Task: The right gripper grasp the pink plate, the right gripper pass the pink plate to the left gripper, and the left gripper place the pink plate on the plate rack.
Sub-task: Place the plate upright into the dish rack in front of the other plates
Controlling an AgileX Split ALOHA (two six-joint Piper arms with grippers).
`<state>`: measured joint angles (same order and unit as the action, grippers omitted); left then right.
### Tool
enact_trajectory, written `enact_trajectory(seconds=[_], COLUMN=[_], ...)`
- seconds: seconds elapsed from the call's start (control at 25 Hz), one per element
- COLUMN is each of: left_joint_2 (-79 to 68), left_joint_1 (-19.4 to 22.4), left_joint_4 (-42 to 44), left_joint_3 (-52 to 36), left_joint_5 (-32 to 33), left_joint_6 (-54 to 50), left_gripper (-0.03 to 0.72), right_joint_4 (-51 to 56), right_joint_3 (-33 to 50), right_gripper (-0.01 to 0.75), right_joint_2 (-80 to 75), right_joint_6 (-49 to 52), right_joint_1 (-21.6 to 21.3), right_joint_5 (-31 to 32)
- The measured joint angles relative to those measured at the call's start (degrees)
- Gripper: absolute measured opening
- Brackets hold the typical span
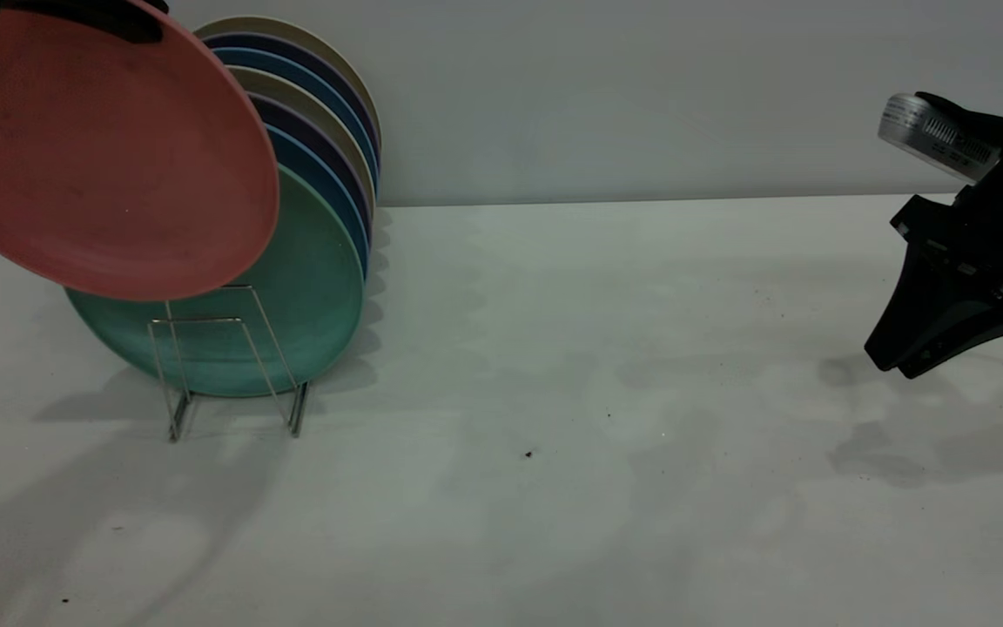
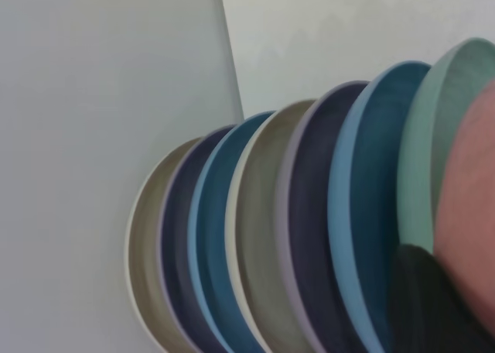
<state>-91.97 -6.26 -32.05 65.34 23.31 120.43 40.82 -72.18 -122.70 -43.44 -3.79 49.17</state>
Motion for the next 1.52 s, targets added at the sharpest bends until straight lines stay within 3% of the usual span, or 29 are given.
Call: enact_trajectory(seconds=[1.24, 1.36, 1.52], left_joint_2=[-8.3, -8.3, -8.4], left_joint_1=[0.0, 0.0, 0.0], left_joint_4=[-3.7, -3.7, -3.7], left_joint_3=[0.2, 0.2, 0.2], left_joint_5=[1.2, 2.6, 4.1], left_joint_6=[0.0, -0.1, -0.1], left_gripper=[0.064, 0.115, 0.250], right_joint_4=[0.0, 0.0, 0.0], right_joint_3=[0.0, 0.0, 0.0], right_gripper=[0.226, 0.226, 0.226], right_joint_2=[0.0, 0.0, 0.0], right_joint_6=[0.0, 0.0, 0.0], right_joint_1=[0.0, 0.0, 0.0], right_joint_5=[-0.5, -0.5, -0.5])
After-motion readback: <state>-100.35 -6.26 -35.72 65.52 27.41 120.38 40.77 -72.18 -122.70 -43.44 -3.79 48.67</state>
